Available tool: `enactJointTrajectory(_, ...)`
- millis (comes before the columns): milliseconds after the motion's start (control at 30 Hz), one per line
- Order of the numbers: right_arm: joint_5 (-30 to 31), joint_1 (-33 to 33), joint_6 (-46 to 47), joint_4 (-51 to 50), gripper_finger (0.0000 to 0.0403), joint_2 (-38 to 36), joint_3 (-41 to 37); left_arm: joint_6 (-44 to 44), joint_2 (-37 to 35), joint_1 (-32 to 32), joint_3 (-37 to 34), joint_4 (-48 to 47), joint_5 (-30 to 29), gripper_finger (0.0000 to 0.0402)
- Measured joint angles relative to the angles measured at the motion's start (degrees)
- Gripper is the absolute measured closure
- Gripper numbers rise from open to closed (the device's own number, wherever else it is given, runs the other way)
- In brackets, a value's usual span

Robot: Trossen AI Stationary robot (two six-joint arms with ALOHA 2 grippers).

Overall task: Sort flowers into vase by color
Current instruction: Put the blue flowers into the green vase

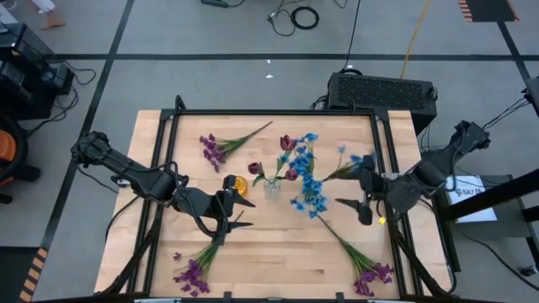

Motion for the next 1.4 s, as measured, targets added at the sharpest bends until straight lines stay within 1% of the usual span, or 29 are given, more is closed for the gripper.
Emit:
enactJointTrajectory(67, 0.9, 0.8, 2.7, -4.9, 0.009, 0.0, 2.6, -0.1, 0.0, -0.1, 0.0, 0.0, 0.0, 0.0164)
enactJointTrajectory(133, 3.6, 1.9, 3.8, -7.4, 0.009, 0.0, 3.4, -0.2, 0.0, 0.0, 0.0, 0.0, 0.0, 0.0164)
enactJointTrajectory(200, 6.1, 2.4, 3.5, -8.2, 0.009, 0.0, 3.2, -1.3, 0.0, 0.0, 0.0, 0.0, 0.0, 0.0164)
enactJointTrajectory(300, 7.1, 2.1, 2.7, -8.1, 0.009, 0.0, 2.8, -2.7, 0.0, 0.0, 0.0, 0.0, 0.0, 0.0164)
enactJointTrajectory(400, 6.0, 1.8, 3.4, -7.9, 0.009, 0.0, 2.8, -3.6, 0.0, 0.0, 0.0, 0.0, 0.0, 0.0164)
enactJointTrajectory(533, 3.1, 1.8, 6.4, -7.9, 0.009, 0.0, 2.7, -4.6, 0.0, -0.1, 0.0, 0.0, 0.0, 0.0164)
enactJointTrajectory(600, 2.6, 1.8, 8.3, -8.0, 0.009, 0.3, 2.7, -4.6, 0.0, -0.4, 0.0, -0.2, 0.0, 0.0164)
enactJointTrajectory(667, 2.6, 1.8, 10.9, -8.0, 0.009, 0.8, 2.7, -4.6, 0.0, -0.7, 0.0, -0.6, 0.0, 0.0164)
enactJointTrajectory(833, 2.7, 1.8, 21.1, -8.3, 0.009, 1.3, 2.7, -4.6, 0.0, -1.6, 0.0, -1.1, 0.0, 0.0164)
enactJointTrajectory(900, 2.8, 1.8, 23.3, -8.0, 0.009, 1.3, 2.7, -4.6, 0.0, -1.7, 0.0, -1.1, 0.0, 0.0164)
enactJointTrajectory(1000, 3.2, 1.8, 23.1, -6.8, 0.009, 1.5, 2.7, -4.6, 0.0, -1.7, 0.0, -1.1, 0.0, 0.0164)
enactJointTrajectory(1133, 3.5, 1.8, 19.7, -3.4, 0.009, 2.7, 2.7, -4.6, 0.0, -1.6, 0.0, -1.1, 0.0, 0.0164)
enactJointTrajectory(1267, 3.1, 1.8, 14.0, 1.3, 0.009, 3.9, 2.7, -4.6, 0.0, -1.6, 0.0, -0.9, 0.0, 0.0164)
enactJointTrajectory(1400, 2.9, 1.8, 6.4, 8.9, 0.009, 4.1, 3.1, -4.6, 0.0, -1.6, 0.0, -0.8, 0.0, 0.0164)
